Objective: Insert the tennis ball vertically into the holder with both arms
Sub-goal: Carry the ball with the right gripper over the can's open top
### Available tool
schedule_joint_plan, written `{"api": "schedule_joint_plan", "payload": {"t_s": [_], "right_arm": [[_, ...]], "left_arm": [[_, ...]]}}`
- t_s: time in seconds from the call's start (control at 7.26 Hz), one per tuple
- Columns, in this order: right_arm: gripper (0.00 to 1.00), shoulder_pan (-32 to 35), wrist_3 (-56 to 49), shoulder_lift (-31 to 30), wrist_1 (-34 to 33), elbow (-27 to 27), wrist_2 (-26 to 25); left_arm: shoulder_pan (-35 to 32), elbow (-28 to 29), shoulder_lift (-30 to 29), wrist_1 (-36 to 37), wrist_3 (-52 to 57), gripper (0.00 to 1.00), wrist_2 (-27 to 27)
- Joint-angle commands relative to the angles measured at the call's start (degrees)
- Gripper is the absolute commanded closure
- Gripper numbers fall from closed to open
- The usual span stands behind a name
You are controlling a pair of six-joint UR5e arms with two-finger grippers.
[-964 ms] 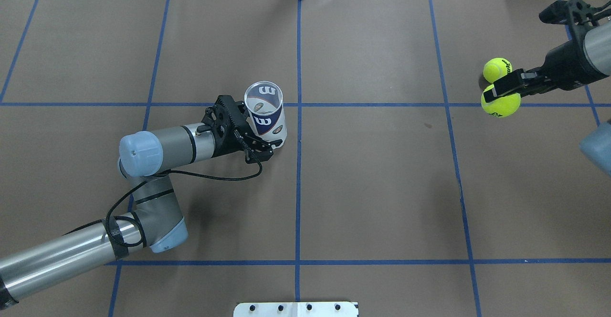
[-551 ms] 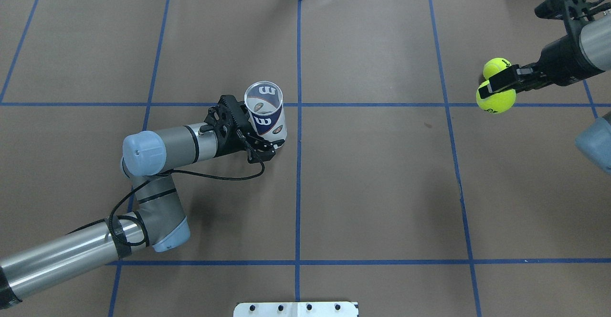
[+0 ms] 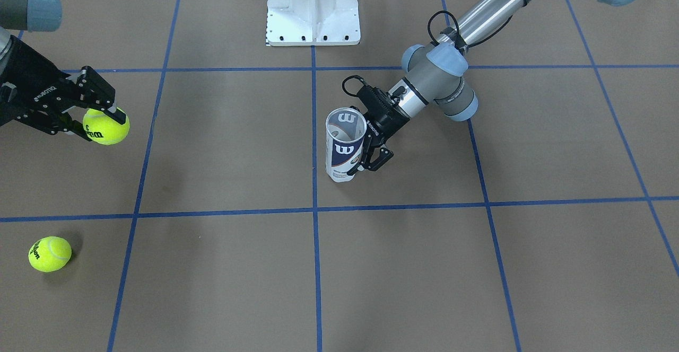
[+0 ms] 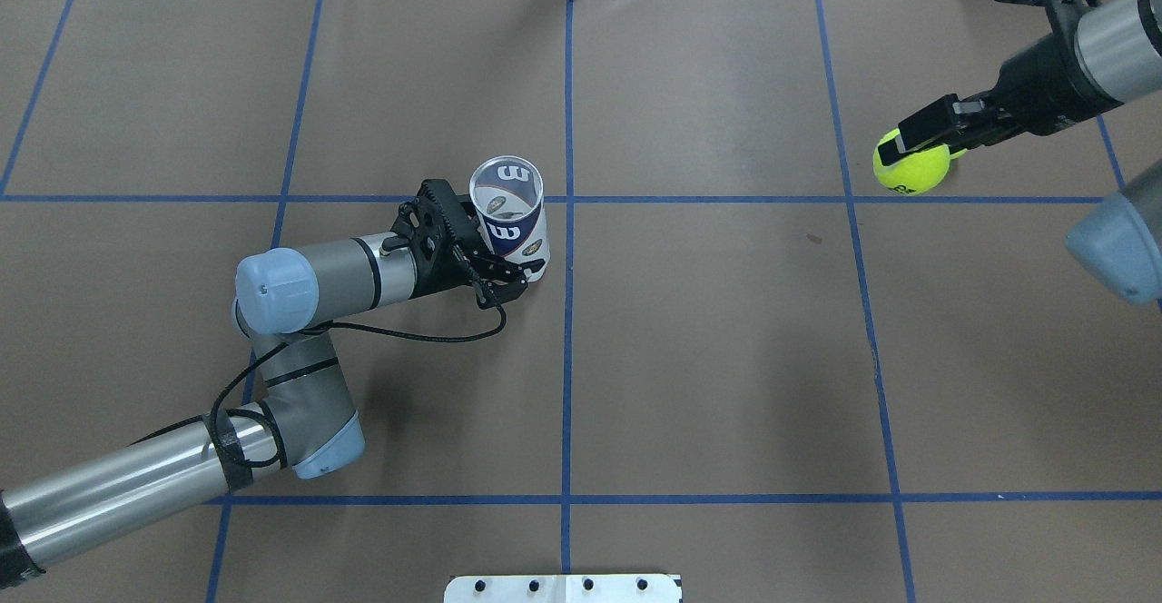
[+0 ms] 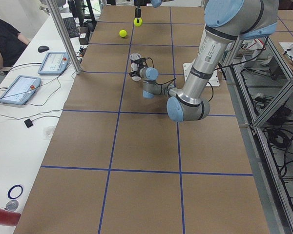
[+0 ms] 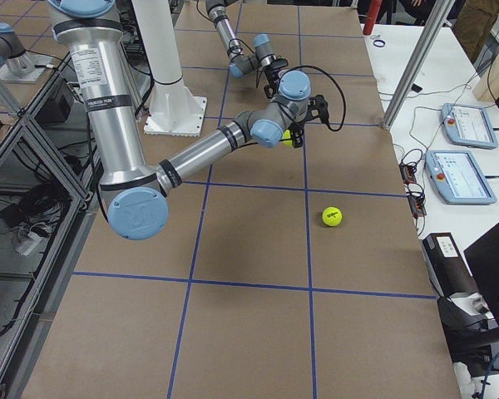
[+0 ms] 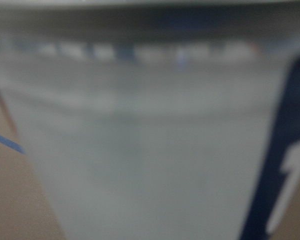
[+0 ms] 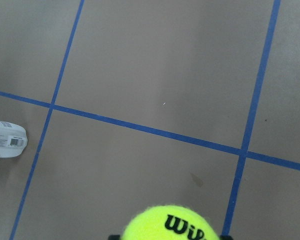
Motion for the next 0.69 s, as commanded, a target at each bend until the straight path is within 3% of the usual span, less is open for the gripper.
{"api": "schedule_joint_plan", "payload": {"t_s": [0.0, 0.14, 0.55], "right_arm": [[1.0, -0.67, 0.15, 9.17, -9.5, -0.02, 0.63], [1.0, -0.94, 1.29, 12.79, -12.51, -0.02, 0.98], [1.0, -6.1, 14.89, 21.76, -12.46, -0.37, 0.2]], "left_arm": [[0.0, 0.0, -0.11, 0.08, -0.07, 0.25, 0.0], [0.0, 0.0, -0.11, 0.08, -0.07, 0.25, 0.0], [0.0, 0.0, -0.11, 0.08, -0.07, 0.25, 0.0]]}}
